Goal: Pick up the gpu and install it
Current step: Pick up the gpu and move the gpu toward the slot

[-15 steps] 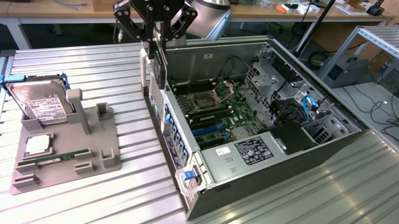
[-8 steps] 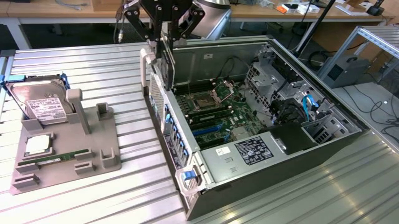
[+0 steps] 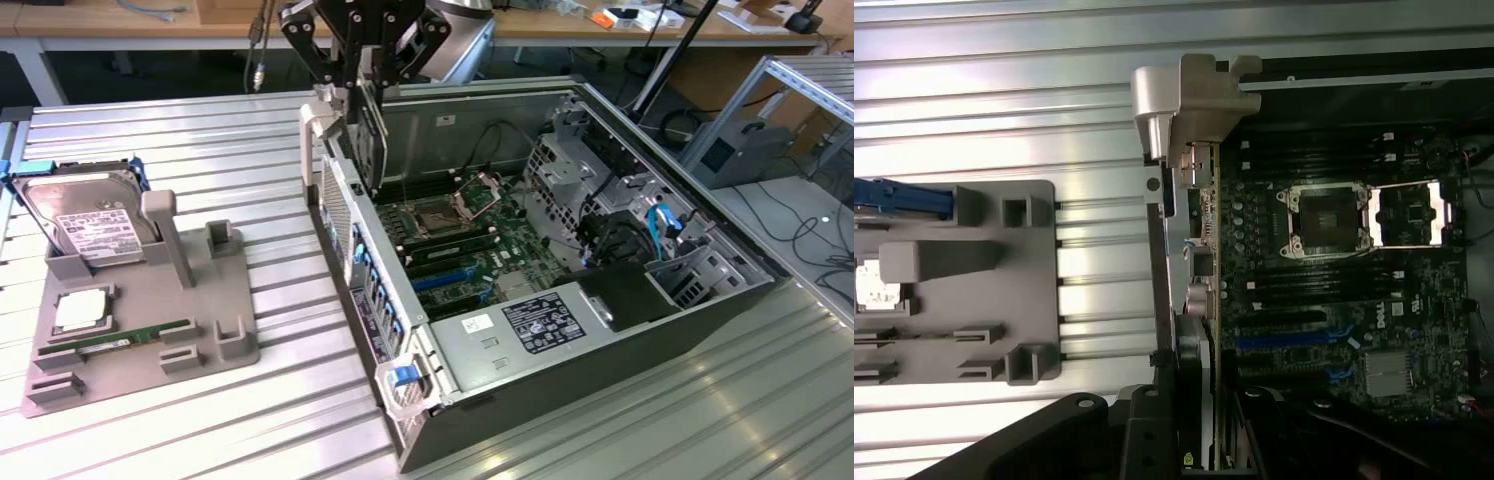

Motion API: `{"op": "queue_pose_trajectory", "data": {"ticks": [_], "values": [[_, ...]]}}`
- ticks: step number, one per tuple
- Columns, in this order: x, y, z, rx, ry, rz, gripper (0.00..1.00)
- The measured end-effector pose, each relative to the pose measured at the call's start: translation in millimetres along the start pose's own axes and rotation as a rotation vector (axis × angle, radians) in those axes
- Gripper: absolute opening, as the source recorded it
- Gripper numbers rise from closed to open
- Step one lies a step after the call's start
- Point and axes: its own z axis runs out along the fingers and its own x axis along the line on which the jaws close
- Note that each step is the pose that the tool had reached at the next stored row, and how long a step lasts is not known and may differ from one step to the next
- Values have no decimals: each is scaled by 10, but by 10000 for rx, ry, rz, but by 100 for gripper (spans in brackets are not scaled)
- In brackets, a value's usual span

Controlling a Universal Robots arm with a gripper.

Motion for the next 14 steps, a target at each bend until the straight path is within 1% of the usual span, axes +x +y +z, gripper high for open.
{"op": "queue_pose_trajectory", "data": {"ticks": [14], "values": [[-222,15,6,4,0,1,27]]}}
